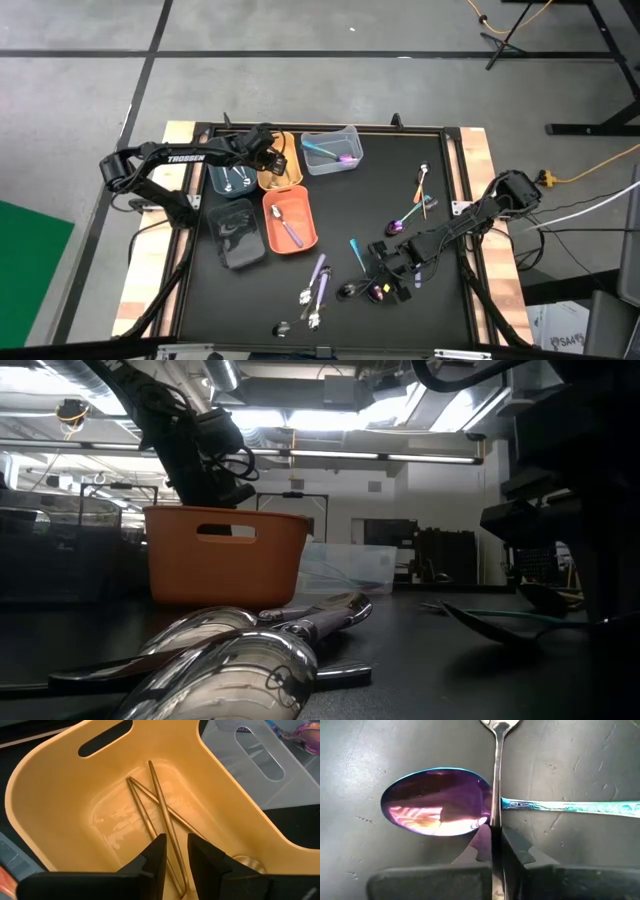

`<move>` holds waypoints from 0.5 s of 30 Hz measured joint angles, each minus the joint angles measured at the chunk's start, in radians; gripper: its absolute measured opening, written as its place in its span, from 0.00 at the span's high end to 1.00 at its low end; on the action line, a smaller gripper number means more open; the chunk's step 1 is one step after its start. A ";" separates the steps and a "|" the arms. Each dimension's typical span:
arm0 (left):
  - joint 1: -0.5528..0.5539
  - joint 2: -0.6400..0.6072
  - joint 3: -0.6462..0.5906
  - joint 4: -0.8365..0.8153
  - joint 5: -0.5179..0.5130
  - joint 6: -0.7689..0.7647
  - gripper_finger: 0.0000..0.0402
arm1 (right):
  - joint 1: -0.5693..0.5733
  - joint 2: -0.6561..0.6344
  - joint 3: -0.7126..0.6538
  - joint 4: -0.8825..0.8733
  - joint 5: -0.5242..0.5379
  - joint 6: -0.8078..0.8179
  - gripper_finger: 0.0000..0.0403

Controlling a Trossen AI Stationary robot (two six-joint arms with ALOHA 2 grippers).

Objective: Sort silverware by color (type)
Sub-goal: Put the black spoon into the black bin

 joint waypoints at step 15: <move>0.000 -0.026 0.000 0.006 0.002 0.000 0.82 | -0.001 -0.036 -0.004 -0.001 0.004 0.000 0.99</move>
